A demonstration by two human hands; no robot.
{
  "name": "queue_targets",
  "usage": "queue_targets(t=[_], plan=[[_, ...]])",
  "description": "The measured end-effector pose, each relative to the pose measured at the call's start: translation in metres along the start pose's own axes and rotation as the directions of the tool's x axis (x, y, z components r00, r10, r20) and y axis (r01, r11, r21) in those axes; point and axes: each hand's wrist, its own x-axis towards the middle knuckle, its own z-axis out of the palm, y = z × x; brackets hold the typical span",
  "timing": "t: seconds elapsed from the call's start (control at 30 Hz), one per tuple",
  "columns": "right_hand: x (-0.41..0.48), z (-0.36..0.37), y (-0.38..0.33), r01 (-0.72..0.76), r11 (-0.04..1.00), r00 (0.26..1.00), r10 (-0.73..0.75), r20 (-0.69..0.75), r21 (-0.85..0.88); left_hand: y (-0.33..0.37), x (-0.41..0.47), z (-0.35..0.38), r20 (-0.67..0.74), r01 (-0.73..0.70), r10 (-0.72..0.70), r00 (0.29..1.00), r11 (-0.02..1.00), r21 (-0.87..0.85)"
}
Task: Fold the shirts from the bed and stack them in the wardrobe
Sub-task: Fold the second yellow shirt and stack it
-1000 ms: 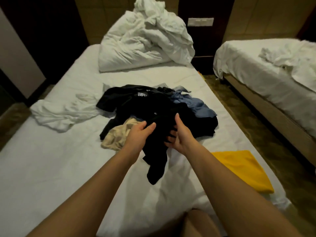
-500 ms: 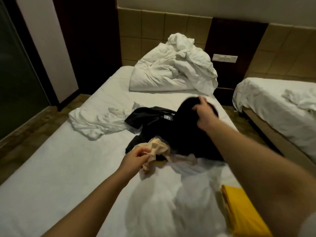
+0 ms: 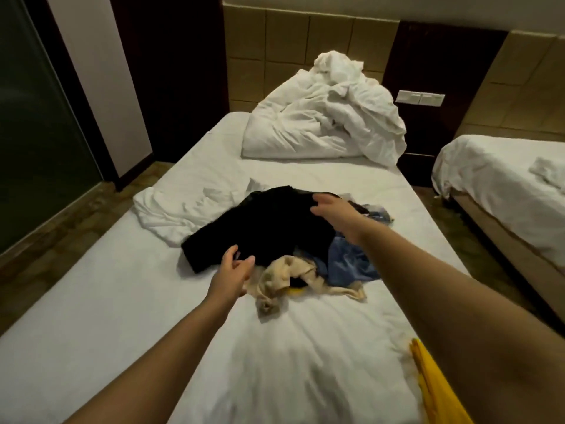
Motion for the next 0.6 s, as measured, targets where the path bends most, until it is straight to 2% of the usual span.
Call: queue_targets(t=[0.1,0.27,0.37,0.47,0.57,0.6], plan=[[-0.002,0.015,0.041,-0.128,0.992,0.988,0.129,0.083,-0.020,-0.013,-0.001,0.002,0.031,0.017,-0.018,0.999,0.999,0.032],[0.005,0.048,0.102,-0.202,0.979,0.979,0.202,0.008,-0.036,-0.039,0.012,0.014,0.061,0.046,-0.054,0.997,0.991,0.126],[0.009,0.076,0.141,-0.255,0.960,0.967,0.255,-0.015,-0.118,-0.059,0.021,0.019,0.084,0.046,-0.063,0.994,0.981,0.188],[0.007,0.104,0.177,-0.159,0.938,0.987,0.163,-0.011,-0.307,-0.080,0.033,0.023,0.063,0.049,-0.067,0.996,0.964,0.260],[0.007,0.130,0.212,0.037,0.826,0.999,-0.032,0.018,-0.562,-0.096,0.041,0.028,0.057,0.004,-0.026,0.998,0.936,0.352],[0.007,0.136,0.218,0.056,0.794,0.997,-0.072,-0.001,-0.605,-0.101,0.044,0.030,0.069,-0.024,-0.003,0.998,0.926,0.376]])
